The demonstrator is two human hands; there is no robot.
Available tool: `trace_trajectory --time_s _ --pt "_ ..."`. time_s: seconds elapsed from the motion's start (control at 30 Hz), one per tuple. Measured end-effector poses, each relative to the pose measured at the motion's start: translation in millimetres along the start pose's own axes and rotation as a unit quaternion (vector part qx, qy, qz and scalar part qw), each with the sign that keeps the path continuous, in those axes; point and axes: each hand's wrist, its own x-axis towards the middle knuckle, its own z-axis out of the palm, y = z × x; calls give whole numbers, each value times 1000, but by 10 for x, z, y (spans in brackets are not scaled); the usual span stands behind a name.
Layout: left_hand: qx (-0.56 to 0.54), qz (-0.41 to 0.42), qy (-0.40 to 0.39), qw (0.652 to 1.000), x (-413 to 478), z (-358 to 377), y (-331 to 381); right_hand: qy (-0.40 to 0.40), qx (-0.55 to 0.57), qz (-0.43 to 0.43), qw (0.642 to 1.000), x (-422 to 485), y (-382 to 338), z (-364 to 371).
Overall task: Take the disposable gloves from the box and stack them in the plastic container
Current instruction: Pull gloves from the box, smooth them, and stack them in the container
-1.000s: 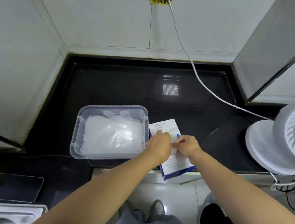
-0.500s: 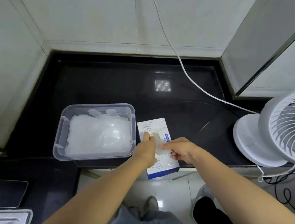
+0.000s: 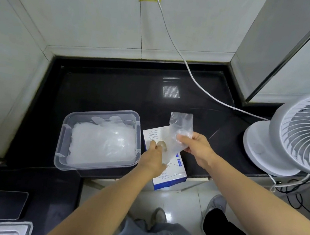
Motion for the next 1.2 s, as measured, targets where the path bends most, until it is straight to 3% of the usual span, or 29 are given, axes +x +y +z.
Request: trace_trajectory --time_s 0.13,0.23,0.37,0.43,0.53,0.57,0.6,0.7,0.73,0.87,0.93,1.07,1.2 --pt "-2 -4 -5 1000 14 13 5 42 93 -38 994 10 -116 -27" --pt "-52 -20 5 998 18 -68 61 14 105 -42 993 13 -184 -48" --pt "-247 -38 49 967 108 -319 199 -27 95 -60 993 -13 -220 8" --pt "-404 -71 62 910 95 -469 241 -44 94 -70 992 -24 -245 58" --pt "-643 -142 5 753 51 -725 243 -81 84 -79 990 -38 -306 173" --pt "-670 -159 -15 725 47 -791 203 -94 77 -80 989 -36 -316 220" --pt "-657 -171 -24 734 44 -842 169 -108 74 -79 988 -44 -323 271" --pt "-520 -156 13 840 36 -880 -17 -142 49 -77 986 -40 -310 460" --pt "-508 -140 40 849 62 -868 -100 -149 43 -76 985 -42 -311 532" --pt "-590 -123 141 786 41 -967 -303 -158 40 -65 985 -25 -302 726" --pt "-590 -112 175 780 6 -1032 -406 -159 19 -56 986 -14 -316 789" --pt "-550 -81 212 804 -126 -1133 -682 -182 -43 -49 981 -35 -399 903" --pt "-498 -66 183 845 -247 -1206 -960 -135 -41 -93 986 -18 -503 1098"
